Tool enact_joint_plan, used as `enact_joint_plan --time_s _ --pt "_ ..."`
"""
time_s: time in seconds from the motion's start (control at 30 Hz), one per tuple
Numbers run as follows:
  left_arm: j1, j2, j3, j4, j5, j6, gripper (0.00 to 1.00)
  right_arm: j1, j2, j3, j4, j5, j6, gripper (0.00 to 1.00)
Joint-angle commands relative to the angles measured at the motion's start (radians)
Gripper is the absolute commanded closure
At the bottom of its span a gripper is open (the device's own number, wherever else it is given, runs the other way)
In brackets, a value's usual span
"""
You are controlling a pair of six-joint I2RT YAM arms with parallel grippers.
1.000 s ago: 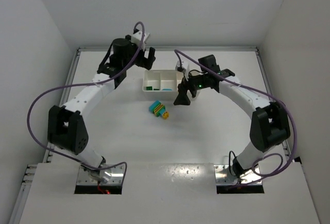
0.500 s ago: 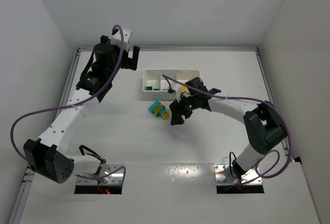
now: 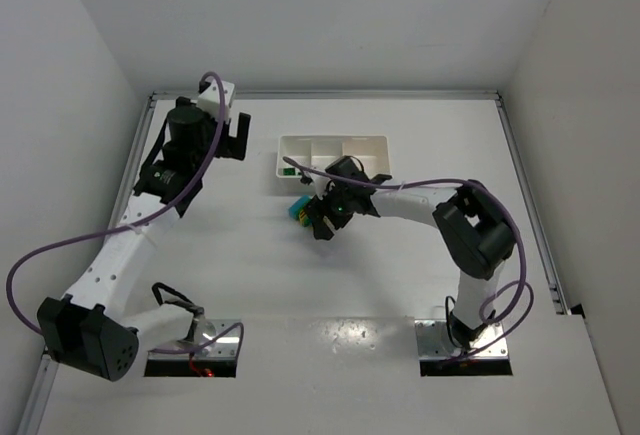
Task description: Sort the legos into containers by color
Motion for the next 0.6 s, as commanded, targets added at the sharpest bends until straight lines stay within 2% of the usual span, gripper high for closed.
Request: enact_joint_plan --time_s 0.0,0.13,0.23,0.3,0.4,0.47,0.57 --pt "0.026 -0.043 -0.015 0.009 0.005 -0.019 0.0 0.02 0.022 0.085 0.019 0.093 0.0 0.26" --pt "0.035 -0.054 -0.024 0.009 0.016 -0.019 0.0 0.03 0.08 0.144 -0.025 0.103 -0.009 0.26" --pt "0.045 -0.054 -0.033 0.009 0.016 -0.019 0.0 0.049 0.102 0.158 -0.025 0.113 -0.02 0.33" --pt "0.056 -0.054 -0.033 0.009 0.016 -0.01 0.0 0.05 0.128 0.178 -0.038 0.139 -0.02 0.41" --pt "0.065 -0.054 -0.033 0.009 0.025 -0.01 0.0 0.059 0.137 0.178 -0.059 0.16 -0.031 0.57" --pt "0.066 -0.054 -0.042 0.009 0.034 -0.01 0.0 0.059 0.148 0.178 -0.102 0.169 -0.05 0.6" --pt "0.075 -0.054 -0.053 0.009 0.089 -0.01 0.0 0.048 0.108 0.132 -0.111 0.169 -0.098 0.81"
